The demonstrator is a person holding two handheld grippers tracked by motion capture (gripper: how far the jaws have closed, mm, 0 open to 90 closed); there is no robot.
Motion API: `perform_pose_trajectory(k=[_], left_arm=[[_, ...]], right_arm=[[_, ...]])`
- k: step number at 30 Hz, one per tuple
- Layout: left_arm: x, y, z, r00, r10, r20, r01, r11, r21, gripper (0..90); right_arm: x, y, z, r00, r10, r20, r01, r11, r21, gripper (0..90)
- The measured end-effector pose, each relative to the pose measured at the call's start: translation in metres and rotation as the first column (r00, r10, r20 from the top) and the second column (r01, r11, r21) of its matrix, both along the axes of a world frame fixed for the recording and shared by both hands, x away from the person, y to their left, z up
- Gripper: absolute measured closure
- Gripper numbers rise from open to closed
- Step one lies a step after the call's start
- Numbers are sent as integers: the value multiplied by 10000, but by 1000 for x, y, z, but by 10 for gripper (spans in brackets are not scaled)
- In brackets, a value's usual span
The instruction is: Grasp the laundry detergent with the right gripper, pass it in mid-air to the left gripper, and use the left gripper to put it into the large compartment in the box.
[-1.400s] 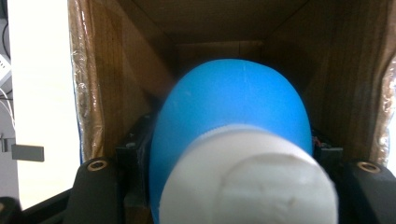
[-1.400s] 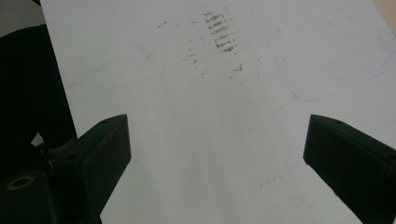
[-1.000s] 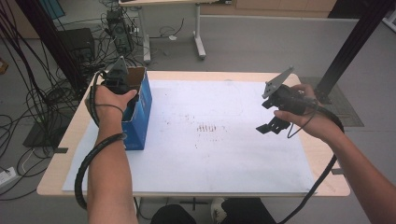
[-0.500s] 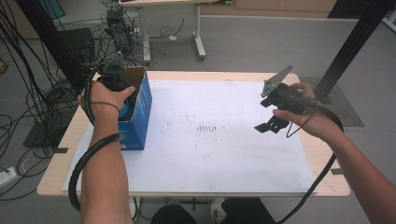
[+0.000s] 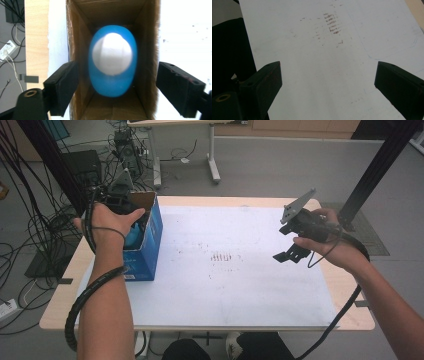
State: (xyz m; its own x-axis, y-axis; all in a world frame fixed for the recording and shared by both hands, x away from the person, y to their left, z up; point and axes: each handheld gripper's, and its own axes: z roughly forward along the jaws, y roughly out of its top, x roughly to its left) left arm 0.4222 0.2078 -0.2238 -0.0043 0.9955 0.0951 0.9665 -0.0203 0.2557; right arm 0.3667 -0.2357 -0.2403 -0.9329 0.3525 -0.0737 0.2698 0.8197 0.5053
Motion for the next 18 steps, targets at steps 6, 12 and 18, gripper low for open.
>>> perform_pose_trajectory(k=[6, 12, 18], left_arm=[[-6, -10, 13, 9994, -230, 244, 230, 9997, -7, 113], [-8, -29, 22, 9970, -648, 422, 649, 9979, 4, 87], [-6, -56, 28, 9900, -1293, 570, 1308, 9911, -229, 83]], right_arm=[[3, -1, -1, 9999, -58, -135, 57, 9999, -103, 76], [10, 0, 1, 9996, -159, -244, 152, 9994, -297, 76], [16, 2, 1, 9992, -207, -336, 192, 9989, -424, 76]])
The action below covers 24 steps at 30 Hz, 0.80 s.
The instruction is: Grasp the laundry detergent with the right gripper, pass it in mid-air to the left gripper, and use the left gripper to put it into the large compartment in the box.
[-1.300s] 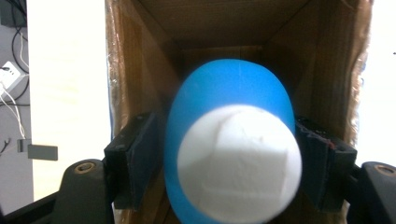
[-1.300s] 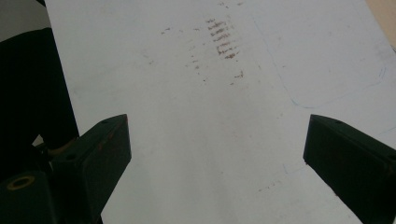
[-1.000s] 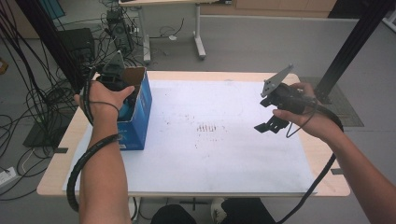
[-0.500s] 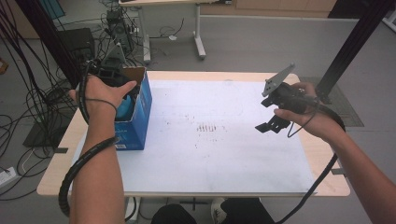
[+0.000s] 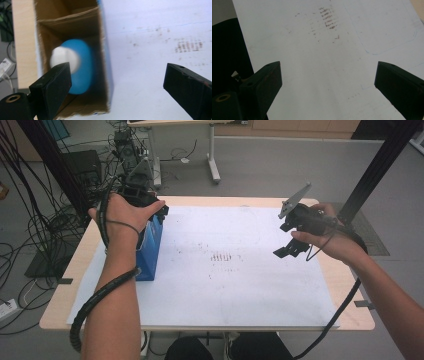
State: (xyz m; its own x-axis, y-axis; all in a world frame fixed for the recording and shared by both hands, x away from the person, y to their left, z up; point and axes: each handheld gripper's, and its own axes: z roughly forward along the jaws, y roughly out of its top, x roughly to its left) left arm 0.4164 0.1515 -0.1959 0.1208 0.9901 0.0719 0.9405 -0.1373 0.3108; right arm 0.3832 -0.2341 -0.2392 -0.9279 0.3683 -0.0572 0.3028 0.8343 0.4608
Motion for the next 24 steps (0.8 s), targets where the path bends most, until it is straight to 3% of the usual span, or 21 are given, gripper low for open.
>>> perform_pose_trajectory(k=[8, 13, 24], left_arm=[[7, -31, -2, 9977, -676, -43, 675, 9977, -57, 85], [14, -55, -6, 9928, -1194, -128, 1194, 9928, -4, 86], [22, -77, -5, 9874, -1579, -72, 1578, 9875, -41, 86]], right_arm=[[5, 1, -1, 9999, 37, -102, -39, 9999, -143, 76], [9, 0, -1, 9999, 68, -154, -71, 9997, -222, 76], [15, -4, 0, 9997, 35, -222, -42, 9995, -310, 76]])
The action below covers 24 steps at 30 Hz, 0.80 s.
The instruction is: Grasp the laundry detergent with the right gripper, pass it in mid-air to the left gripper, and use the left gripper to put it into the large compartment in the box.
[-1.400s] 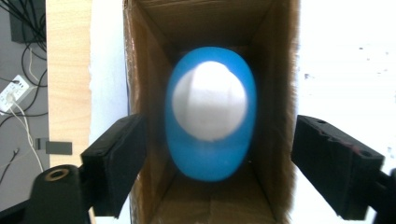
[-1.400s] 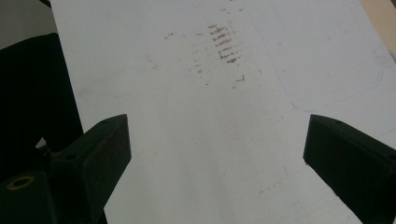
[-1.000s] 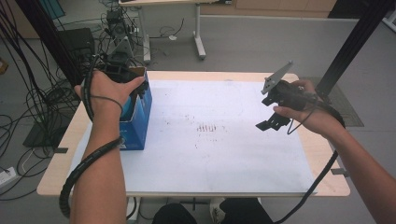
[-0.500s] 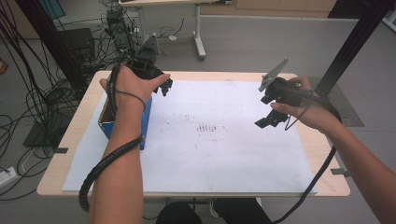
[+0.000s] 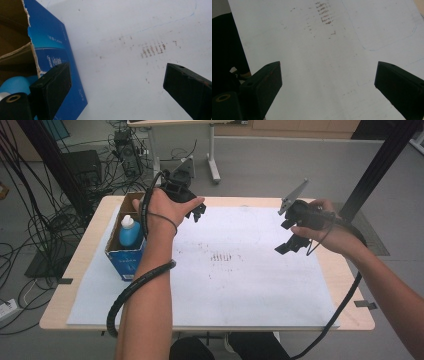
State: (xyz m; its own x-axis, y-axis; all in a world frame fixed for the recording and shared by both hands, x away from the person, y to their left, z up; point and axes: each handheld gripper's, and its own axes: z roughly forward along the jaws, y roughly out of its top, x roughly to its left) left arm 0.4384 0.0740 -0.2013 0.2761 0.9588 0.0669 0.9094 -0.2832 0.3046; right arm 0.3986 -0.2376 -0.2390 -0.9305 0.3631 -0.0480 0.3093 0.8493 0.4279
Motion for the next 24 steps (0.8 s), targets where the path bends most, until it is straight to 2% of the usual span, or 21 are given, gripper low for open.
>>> perform_pose_trajectory(k=[9, 24], left_arm=[[2, -13, 4, 9998, -149, 118, 149, 9999, -28, 86], [6, -20, 1, 9996, -272, 34, 272, 9996, 62, 86]], right_arm=[[3, -4, 3, 9999, -106, -3, 106, 9999, 19, 76], [4, -1, 1, 10000, 25, -6, -25, 10000, -94, 76]])
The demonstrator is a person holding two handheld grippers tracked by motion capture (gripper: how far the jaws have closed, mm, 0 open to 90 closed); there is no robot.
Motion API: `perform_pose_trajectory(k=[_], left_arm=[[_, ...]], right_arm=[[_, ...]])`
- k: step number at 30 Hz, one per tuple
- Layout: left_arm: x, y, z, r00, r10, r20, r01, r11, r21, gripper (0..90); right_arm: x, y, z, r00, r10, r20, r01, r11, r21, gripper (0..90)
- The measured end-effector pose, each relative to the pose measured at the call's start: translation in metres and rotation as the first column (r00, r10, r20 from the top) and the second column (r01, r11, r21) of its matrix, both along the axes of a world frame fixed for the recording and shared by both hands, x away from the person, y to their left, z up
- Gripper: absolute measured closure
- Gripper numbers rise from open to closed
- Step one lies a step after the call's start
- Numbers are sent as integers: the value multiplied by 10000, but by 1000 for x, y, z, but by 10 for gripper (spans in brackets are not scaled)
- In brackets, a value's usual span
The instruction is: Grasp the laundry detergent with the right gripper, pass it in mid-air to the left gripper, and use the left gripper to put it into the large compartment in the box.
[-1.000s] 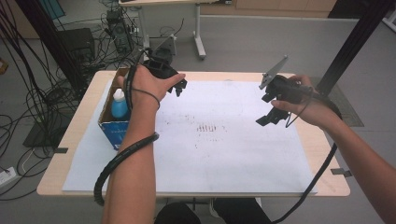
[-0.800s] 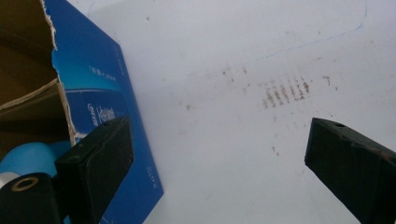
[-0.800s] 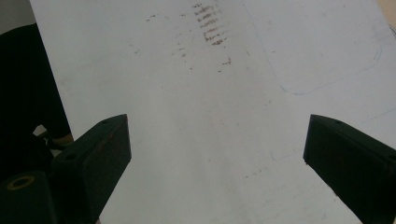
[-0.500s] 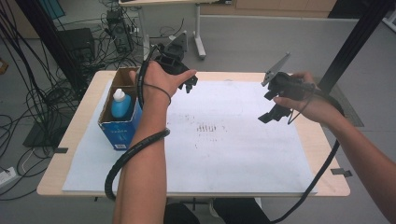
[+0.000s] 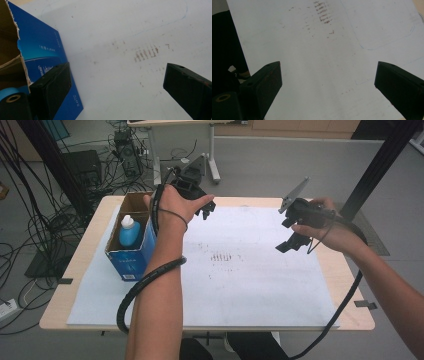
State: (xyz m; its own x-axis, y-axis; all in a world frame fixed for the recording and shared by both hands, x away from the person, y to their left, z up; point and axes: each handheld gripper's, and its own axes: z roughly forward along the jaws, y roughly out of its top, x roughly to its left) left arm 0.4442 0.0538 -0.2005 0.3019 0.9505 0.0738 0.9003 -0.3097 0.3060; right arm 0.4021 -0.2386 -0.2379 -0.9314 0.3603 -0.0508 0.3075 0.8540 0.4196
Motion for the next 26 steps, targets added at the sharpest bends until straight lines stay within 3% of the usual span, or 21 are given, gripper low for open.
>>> perform_pose_trajectory(k=[26], left_arm=[[1, 1, -5, 10000, -20, -74, 20, 10000, 12, 89]], right_arm=[[-2, -2, -2, 10000, 50, -16, -50, 10000, 37, 76]])
